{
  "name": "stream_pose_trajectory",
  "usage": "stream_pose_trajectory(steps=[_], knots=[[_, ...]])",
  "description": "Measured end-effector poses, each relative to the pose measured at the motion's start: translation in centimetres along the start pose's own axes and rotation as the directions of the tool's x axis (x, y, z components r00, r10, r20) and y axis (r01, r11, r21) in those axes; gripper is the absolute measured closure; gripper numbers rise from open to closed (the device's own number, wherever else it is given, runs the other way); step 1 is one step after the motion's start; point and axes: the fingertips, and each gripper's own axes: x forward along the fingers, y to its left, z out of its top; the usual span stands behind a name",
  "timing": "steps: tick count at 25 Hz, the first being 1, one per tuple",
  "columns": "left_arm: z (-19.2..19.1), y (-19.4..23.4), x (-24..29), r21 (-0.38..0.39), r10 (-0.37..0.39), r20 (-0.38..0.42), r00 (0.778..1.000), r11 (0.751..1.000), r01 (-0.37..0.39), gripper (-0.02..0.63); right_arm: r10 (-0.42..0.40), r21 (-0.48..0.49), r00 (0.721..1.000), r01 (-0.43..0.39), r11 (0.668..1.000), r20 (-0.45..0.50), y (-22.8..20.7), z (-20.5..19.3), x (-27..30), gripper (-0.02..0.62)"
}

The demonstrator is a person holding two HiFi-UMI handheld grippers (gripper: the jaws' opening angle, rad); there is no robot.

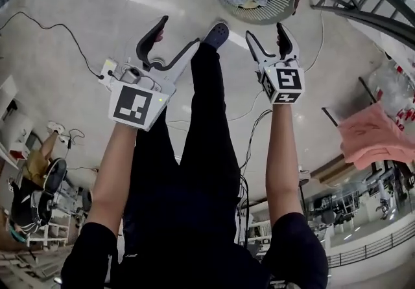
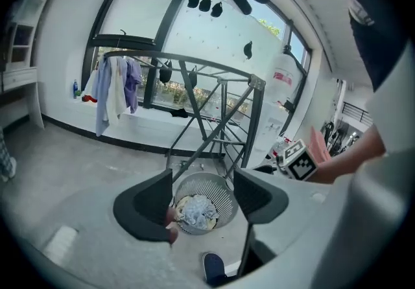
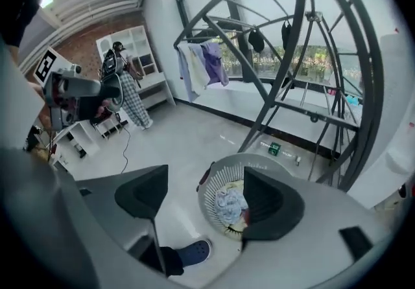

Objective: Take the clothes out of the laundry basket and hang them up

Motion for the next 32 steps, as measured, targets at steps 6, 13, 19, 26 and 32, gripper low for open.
stream_pose_trajectory(steps=[6, 13, 19, 26, 32], knots=[[-3.8, 2.7, 2.9, -0.068, 0.059, -0.005, 0.998, 0.996, -0.059, 0.308, -0.003, -0.027, 0.995, 0.001, 1.0, -0.097, -4.5, -5.7, 8.0, 0.235], [-8.7, 6.0, 4.0, -0.09, 0.104, -0.044, 0.994, 0.99, -0.107, 0.308, 0.05, -0.103, 0.966, -0.079, 0.992, -0.252, -8.5, -12.4, 16.9, 0.235], [-12.0, 6.8, 4.6, -0.155, 0.148, -0.072, 0.986, 0.975, -0.158, 0.308, 0.091, -0.171, 0.927, -0.162, 0.972, -0.364, -10.0, -16.8, 23.1, 0.236], [-14.4, 5.8, 5.1, -0.241, 0.18, -0.071, 0.981, 0.951, -0.192, 0.308, 0.106, -0.218, 0.878, -0.231, 0.948, -0.467, -10.8, -20.9, 28.5, 0.273], [-14.7, 5.8, 5.4, -0.257, 0.168, -0.054, 0.984, 0.95, -0.177, 0.308, 0.068, -0.297, 0.835, -0.269, 0.916, -0.546, -11.0, -23.0, 31.8, 0.298]])
